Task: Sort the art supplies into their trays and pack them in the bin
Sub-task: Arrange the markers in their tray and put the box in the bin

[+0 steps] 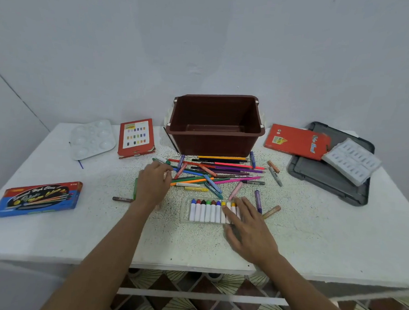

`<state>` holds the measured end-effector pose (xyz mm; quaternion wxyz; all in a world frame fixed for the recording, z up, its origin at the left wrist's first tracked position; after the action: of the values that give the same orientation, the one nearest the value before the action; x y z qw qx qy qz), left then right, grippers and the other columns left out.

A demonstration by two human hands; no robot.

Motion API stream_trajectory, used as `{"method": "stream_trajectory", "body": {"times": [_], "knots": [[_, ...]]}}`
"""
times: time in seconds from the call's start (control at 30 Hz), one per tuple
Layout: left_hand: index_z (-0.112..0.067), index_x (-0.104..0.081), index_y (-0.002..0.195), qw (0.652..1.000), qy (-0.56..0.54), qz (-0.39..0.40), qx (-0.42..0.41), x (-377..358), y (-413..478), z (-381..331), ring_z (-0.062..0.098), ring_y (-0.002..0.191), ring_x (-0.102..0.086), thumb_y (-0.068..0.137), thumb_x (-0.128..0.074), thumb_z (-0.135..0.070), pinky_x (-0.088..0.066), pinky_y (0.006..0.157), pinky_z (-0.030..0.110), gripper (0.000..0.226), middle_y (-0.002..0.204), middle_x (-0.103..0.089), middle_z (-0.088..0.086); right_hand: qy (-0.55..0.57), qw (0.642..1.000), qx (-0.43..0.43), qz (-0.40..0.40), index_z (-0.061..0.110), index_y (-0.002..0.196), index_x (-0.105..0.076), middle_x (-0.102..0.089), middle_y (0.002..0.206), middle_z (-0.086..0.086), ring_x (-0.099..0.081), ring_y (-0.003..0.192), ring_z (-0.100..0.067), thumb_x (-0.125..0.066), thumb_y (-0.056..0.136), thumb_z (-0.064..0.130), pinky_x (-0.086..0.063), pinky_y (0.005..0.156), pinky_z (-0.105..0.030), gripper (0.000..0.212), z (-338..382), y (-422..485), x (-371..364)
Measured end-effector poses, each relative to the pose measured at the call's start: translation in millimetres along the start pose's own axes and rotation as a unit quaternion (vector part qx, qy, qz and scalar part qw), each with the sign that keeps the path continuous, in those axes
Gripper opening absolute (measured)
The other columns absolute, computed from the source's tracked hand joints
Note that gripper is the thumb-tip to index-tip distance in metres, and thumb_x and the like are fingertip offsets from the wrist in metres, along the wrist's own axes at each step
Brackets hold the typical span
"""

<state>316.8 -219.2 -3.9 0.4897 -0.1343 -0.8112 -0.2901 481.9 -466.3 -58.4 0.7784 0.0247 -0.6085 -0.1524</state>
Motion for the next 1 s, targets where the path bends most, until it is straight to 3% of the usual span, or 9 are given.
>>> {"method": "stream_trajectory", "body": {"times": [0.13, 0.27, 0.43, 0.6, 0.77, 1.0], "knots": [[-0.013, -0.071, 0.107, 0.998, 0.049, 0.029, 0.031, -4.7, 27.7, 10.6, 0.021, 0.092, -0.059, 0.093, -0.062, -0.022, -0.051, 0.077, 0.039, 0.019, 0.103, -0.067, 0.008, 0.01, 1.0, 0.001, -0.007, 0.022, 0.142, -0.049, -0.043, 0.151, -0.011, -0.03, 0.145, -0.03, -0.043, 0.099, 0.044, -0.038, 0.112, -0.05, 0.049, -0.7, 0.2, 0.2], [-0.013, -0.066, 0.119, 0.992, 0.05, 0.085, 0.073, -17.9, 49.0, 19.9, 0.028, 0.109, -0.058, 0.097, -0.059, -0.025, -0.05, 0.09, 0.044, 0.026, 0.125, -0.062, 0.012, 0.009, 1.0, 0.003, -0.015, 0.022, 0.141, -0.05, -0.043, 0.15, -0.011, -0.031, 0.145, -0.031, -0.044, 0.099, 0.043, -0.04, 0.11, -0.051, 0.048, 0.8, 0.4, 1.1], [-0.015, -0.059, 0.131, 0.98, 0.11, 0.152, 0.061, -35.4, 63.6, 22.3, 0.032, 0.121, -0.052, 0.1, -0.051, -0.035, -0.045, 0.099, 0.05, 0.039, 0.134, -0.056, 0.012, 0.002, 1.0, 0.001, -0.01, 0.023, 0.143, -0.048, -0.041, 0.152, -0.011, -0.028, 0.146, -0.03, -0.042, 0.099, 0.044, -0.039, 0.111, -0.051, 0.049, -0.5, 1.2, -0.8], [-0.008, -0.068, 0.109, 0.974, 0.145, 0.168, 0.049, -42.2, 69.8, 18.3, 0.03, 0.099, -0.06, 0.097, -0.053, -0.027, -0.052, 0.086, 0.045, 0.027, 0.104, -0.065, 0.013, 0.004, 1.0, -0.001, -0.013, 0.024, 0.144, -0.048, -0.041, 0.152, -0.012, -0.03, 0.146, -0.031, -0.042, 0.099, 0.044, -0.039, 0.109, -0.052, 0.05, 0.7, 0.7, 0.8], [-0.002, -0.072, 0.092, 0.982, 0.1, 0.141, 0.08, -43.0, 73.0, 23.6, 0.026, 0.077, -0.062, 0.089, -0.062, -0.011, -0.055, 0.071, 0.035, 0.014, 0.086, -0.069, 0.014, 0.005, 1.0, -0.001, -0.012, 0.023, 0.144, -0.048, -0.041, 0.152, -0.012, -0.03, 0.146, -0.031, -0.042, 0.099, 0.045, -0.039, 0.11, -0.052, 0.05, 0.2, 1.2, 0.2], [-0.003, -0.066, 0.084, 0.983, 0.109, 0.132, 0.072, -41.9, 75.8, 18.9, 0.031, 0.075, -0.065, 0.091, -0.058, -0.012, -0.056, 0.069, 0.038, 0.014, 0.079, -0.067, 0.015, 0.001, 1.0, -0.005, -0.006, 0.023, 0.144, -0.047, -0.041, 0.153, -0.011, -0.029, 0.146, -0.03, -0.041, 0.099, 0.045, -0.039, 0.11, -0.052, 0.05, 0.1, 1.2, -0.3]]}}
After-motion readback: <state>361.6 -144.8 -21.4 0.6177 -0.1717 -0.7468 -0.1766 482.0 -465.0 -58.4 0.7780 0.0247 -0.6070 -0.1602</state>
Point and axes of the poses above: each hand's wrist, its own y-axis towards the middle knuckle, its own x-axis out of the back of the hand, z = x × y, the point moved 6 cm from there along y, towards the middle knuckle
